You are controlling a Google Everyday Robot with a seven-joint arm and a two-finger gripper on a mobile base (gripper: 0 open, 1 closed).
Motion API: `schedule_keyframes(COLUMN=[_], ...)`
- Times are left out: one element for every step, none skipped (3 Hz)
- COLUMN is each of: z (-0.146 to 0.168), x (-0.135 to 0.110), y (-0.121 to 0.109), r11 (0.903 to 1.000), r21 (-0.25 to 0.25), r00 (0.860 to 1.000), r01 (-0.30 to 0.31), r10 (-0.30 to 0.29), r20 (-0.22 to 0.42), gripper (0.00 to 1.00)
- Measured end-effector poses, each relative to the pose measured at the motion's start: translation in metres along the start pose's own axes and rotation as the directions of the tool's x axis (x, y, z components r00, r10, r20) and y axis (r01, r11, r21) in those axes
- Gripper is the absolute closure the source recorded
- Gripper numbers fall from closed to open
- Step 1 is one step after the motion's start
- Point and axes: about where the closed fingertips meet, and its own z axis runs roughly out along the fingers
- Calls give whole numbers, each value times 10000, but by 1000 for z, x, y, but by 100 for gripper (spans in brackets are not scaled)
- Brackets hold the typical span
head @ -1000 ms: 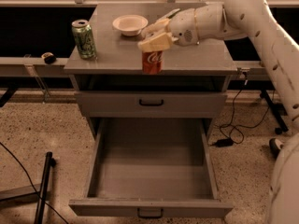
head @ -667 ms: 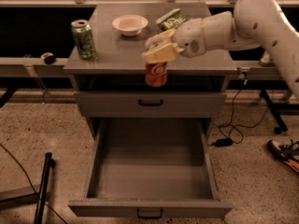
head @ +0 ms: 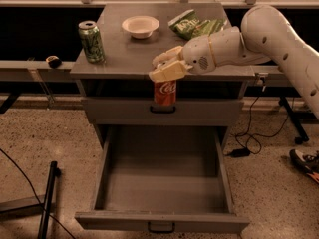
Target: Place coke can into middle drawer
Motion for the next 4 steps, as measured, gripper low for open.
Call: schedule_keyframes(z=[13, 50, 55, 57], x=[31, 141, 190, 188], y=[-4, 19, 26, 26], r11=[9990, 9959, 9952, 9958], r21=[361, 688, 966, 915], r00=[9994, 9911, 9889, 9891], r01=[-252, -591, -122, -14], r10=[243, 503, -22, -121], r20=[262, 1233, 1482, 1465], gripper=[100, 100, 100, 100])
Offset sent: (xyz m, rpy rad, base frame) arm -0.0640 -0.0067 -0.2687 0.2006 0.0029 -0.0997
